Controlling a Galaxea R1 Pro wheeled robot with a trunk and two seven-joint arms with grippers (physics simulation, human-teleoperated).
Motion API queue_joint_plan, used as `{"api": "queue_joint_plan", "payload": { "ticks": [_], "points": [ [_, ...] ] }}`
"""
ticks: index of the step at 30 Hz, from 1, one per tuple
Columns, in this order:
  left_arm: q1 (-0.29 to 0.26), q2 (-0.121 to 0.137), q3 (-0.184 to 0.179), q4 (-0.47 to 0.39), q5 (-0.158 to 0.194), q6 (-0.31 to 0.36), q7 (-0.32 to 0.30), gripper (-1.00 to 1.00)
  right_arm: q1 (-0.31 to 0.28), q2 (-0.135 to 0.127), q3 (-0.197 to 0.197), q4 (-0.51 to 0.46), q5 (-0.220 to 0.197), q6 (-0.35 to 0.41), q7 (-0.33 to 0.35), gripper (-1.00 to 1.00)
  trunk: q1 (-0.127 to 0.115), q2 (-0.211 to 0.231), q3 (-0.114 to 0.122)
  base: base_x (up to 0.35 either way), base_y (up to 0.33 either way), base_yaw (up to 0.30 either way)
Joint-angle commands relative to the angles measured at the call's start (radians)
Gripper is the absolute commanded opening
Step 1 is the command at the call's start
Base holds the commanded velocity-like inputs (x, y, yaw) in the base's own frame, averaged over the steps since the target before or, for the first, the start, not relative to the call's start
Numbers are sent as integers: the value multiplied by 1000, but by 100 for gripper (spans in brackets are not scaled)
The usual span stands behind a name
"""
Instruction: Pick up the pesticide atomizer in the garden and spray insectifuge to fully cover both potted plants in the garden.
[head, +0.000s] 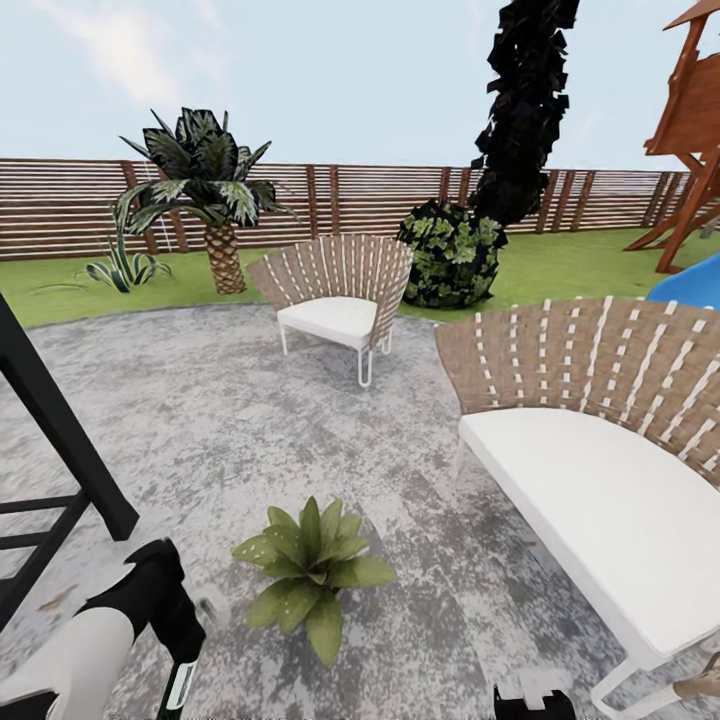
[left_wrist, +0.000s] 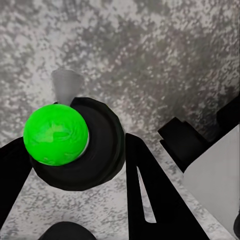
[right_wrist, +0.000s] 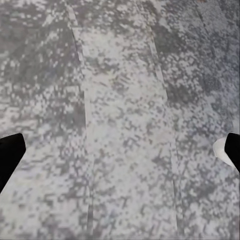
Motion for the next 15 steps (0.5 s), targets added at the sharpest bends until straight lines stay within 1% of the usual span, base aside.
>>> {"api": "queue_joint_plan", "payload": {
  "ticks": [1,5,9,15],
  "points": [
    [-1,-1,4,-2,-7,10,-6,-100,-1,0,-3,1,8,1,-10,100,4,-8,-6,0,0,0],
    [-3,1,1,-2,-7,11,-6,-100,-1,1,-62,2,9,1,-10,100,19,-36,-25,0,0,0],
    [-3,6,-5,-1,-13,11,-4,-100,-1,1,-74,3,10,1,-10,100,34,-64,-44,0,0,0],
    [-3,15,-3,-2,-19,13,6,-100,-1,1,-75,4,11,1,-10,100,57,-106,-68,0,0,0]
  ]
}}
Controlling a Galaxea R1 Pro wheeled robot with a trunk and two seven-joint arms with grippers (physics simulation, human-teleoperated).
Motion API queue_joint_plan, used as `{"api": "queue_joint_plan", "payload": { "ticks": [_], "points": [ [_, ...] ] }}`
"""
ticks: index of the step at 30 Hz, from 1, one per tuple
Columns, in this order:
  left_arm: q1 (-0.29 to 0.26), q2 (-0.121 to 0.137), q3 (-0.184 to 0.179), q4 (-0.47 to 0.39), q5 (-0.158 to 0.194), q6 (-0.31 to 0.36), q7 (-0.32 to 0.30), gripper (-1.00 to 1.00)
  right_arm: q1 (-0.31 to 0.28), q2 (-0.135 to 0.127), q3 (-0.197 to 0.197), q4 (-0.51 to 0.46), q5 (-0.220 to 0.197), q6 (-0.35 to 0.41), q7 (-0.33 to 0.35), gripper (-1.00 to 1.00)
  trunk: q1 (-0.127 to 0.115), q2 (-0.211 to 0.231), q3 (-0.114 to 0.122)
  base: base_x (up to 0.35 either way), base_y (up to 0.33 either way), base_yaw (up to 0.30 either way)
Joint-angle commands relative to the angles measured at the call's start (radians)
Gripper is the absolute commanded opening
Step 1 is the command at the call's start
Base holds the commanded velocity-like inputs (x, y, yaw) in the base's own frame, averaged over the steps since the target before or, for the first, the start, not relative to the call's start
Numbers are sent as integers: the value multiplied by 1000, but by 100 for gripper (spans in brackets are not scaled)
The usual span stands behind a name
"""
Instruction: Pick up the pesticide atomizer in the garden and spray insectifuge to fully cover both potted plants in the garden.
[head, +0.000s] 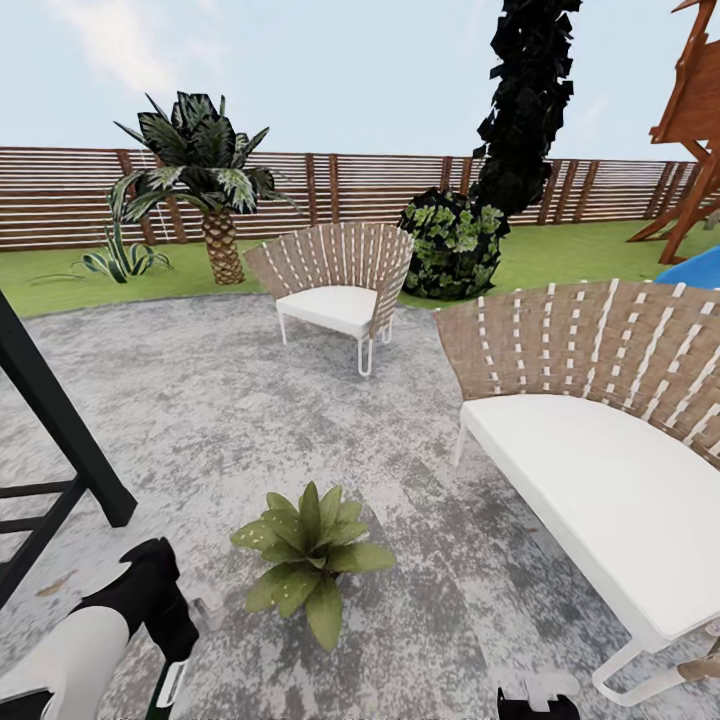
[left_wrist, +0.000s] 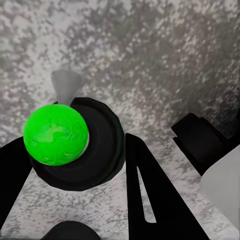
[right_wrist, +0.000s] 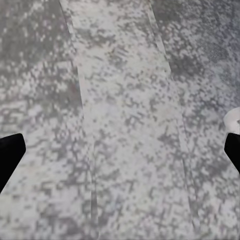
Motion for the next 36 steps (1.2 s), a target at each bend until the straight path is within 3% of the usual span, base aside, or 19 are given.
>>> {"api": "queue_joint_plan", "payload": {
  "ticks": [1,4,7,14,18,20,22,23,24,26,29,36],
  "points": [
    [-1,1,7,-1,-6,10,-5,-100,-1,0,1,1,8,-1,-6,100,0,-1,-1,0,0,0],
    [-2,11,6,-2,-7,10,-4,-100,-1,0,1,1,8,-1,-5,100,0,-1,-1,0,0,0],
    [-5,4,4,-4,-7,10,-3,-100,-1,0,1,1,8,-1,-5,100,0,-1,-1,0,0,0],
    [-12,-40,3,-58,-8,11,-2,-100,-1,-1,2,2,10,-1,-3,100,0,-1,-1,0,0,0],
    [-8,-23,1,-80,-8,9,-3,-100,-1,-2,2,3,10,-1,-3,100,0,-1,-1,0,0,0],
    [-3,22,0,-83,-8,3,-5,-100,-1,-2,2,3,11,-1,-3,100,0,-1,-1,0,0,0],
    [0,49,-1,-75,-7,-3,-6,-100,-1,-1,2,3,11,-1,-3,100,0,-1,-1,0,0,0],
    [0,50,0,-71,-7,-4,-6,-100,-1,-1,2,3,11,-1,-3,100,0,-1,-1,0,0,0],
    [1,44,1,-65,-6,-5,-6,-100,-1,-1,2,3,11,-1,-3,100,0,-1,-1,0,0,0],
    [1,-11,3,-56,-6,-4,-6,-100,-1,-2,2,3,11,-1,-3,100,0,-1,-1,0,0,0],
    [0,-49,4,-62,-1,2,-13,-100,-1,-2,2,3,11,-1,-3,100,0,-1,-1,0,0,0],
    [-13,-65,4,-67,0,13,-22,-100,-1,0,2,1,11,-1,-4,100,0,-1,-1,0,0,0]
  ]
}}
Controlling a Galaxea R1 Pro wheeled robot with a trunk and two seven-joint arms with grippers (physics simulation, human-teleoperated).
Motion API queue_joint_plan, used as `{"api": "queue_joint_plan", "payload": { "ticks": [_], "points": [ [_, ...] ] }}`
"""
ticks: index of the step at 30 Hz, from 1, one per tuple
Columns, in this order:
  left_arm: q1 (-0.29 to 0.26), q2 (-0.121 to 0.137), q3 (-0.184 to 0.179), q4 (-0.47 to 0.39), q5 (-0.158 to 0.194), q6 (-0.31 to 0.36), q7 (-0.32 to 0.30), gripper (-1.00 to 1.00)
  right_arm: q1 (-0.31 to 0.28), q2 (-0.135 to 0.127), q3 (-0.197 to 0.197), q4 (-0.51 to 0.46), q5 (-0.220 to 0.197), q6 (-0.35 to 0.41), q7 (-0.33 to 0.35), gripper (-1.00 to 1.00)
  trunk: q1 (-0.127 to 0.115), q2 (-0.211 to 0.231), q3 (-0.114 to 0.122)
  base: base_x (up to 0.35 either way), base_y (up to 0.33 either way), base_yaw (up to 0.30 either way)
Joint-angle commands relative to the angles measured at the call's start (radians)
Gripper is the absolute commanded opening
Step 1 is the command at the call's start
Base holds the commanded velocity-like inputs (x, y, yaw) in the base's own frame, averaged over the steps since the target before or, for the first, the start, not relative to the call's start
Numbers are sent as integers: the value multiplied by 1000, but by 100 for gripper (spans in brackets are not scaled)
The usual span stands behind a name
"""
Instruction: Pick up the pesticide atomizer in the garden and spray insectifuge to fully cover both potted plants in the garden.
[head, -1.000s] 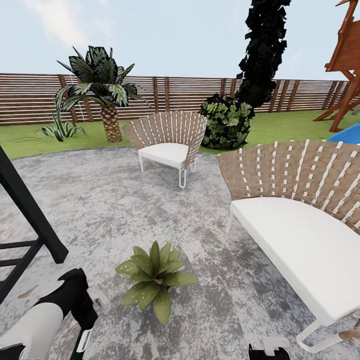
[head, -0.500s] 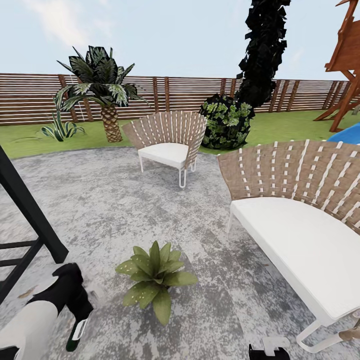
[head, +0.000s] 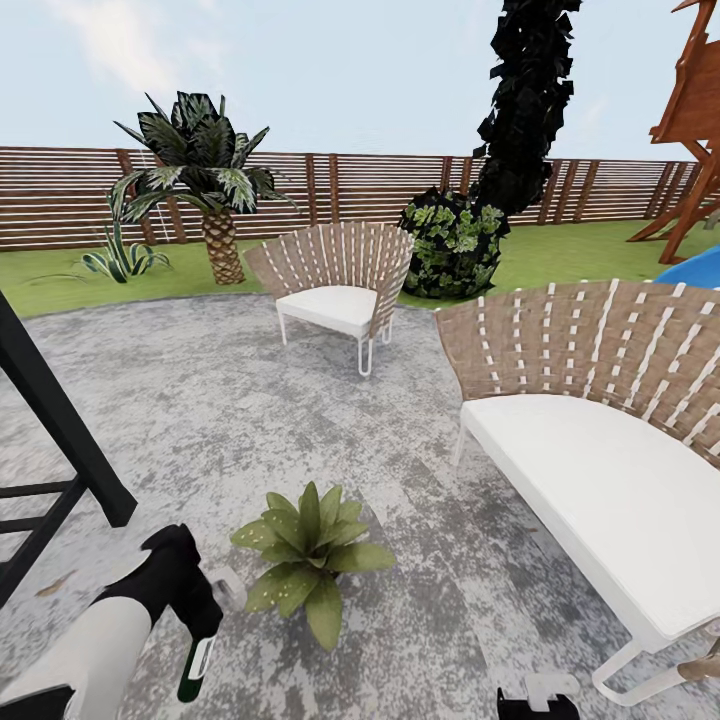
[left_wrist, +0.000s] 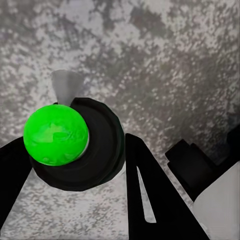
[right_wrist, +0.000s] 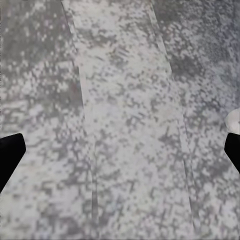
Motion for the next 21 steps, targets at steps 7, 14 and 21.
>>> {"api": "queue_joint_plan", "payload": {
  "ticks": [7,14,21],
  "points": [
    [-2,-2,7,-3,-10,11,-11,-100,-1,3,0,1,7,-1,-7,100,0,0,-5,6,-123,83],
    [-3,-2,7,-8,-10,12,-11,-100,-1,2,0,1,8,-1,-7,100,0,0,-5,19,-272,80],
    [-3,-2,7,-9,-5,28,-11,-100,-1,2,1,1,9,-1,-7,100,0,0,-5,-49,-273,266]
  ]
}}
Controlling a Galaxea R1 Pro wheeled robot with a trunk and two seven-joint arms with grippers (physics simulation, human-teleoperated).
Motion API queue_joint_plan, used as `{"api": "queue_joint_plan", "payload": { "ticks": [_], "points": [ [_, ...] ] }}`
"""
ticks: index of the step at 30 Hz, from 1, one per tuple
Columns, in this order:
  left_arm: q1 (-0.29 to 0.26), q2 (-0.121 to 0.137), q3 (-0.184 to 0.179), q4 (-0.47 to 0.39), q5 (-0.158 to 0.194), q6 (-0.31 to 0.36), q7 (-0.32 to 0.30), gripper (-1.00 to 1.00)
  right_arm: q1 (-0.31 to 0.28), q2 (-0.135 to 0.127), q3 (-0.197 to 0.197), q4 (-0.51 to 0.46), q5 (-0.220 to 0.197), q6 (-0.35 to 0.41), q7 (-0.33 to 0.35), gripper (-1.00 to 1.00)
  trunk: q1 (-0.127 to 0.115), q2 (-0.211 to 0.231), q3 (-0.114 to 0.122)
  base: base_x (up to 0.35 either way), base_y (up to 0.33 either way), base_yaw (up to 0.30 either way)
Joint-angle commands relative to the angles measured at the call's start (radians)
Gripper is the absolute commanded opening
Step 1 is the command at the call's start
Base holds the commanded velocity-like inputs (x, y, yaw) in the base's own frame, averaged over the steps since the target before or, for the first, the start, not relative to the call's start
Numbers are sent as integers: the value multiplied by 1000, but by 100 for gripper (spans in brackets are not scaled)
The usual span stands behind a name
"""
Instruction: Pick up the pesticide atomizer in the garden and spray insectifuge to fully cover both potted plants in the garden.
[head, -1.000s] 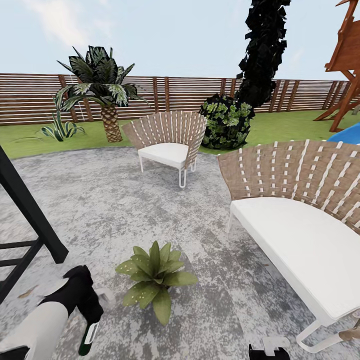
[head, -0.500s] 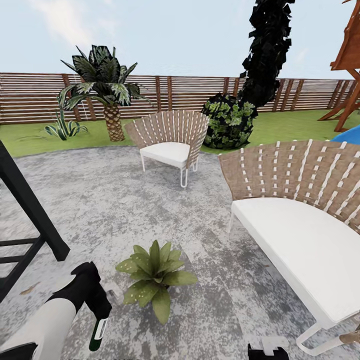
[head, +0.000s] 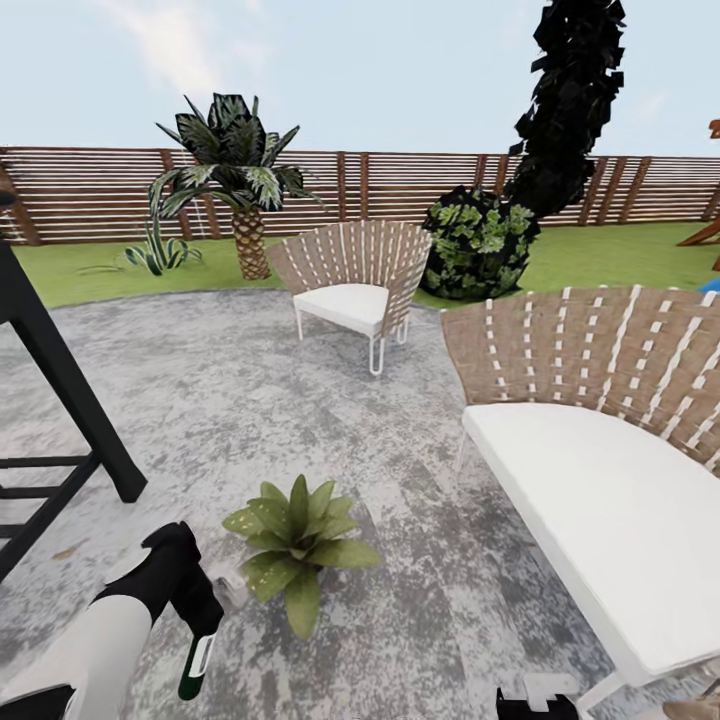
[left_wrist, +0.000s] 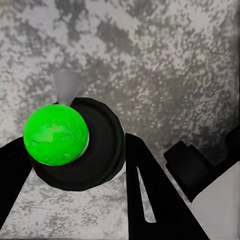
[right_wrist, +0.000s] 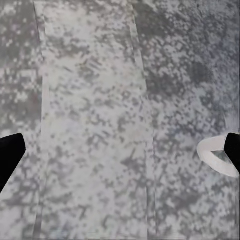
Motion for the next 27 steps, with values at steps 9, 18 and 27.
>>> {"api": "queue_joint_plan", "payload": {
  "ticks": [9,18,27],
  "points": [
    [-2,6,11,-27,-4,31,-14,-100,0,2,1,1,8,-1,-3,100,0,0,0,-25,-183,85],
    [-52,-36,-53,-32,-73,104,-211,-100,0,1,1,1,8,-1,-3,100,0,0,0,0,-1,0],
    [5,-50,-49,-19,-79,125,-53,-100,0,1,1,2,9,-1,-3,100,0,0,0,0,0,0]
  ]
}}
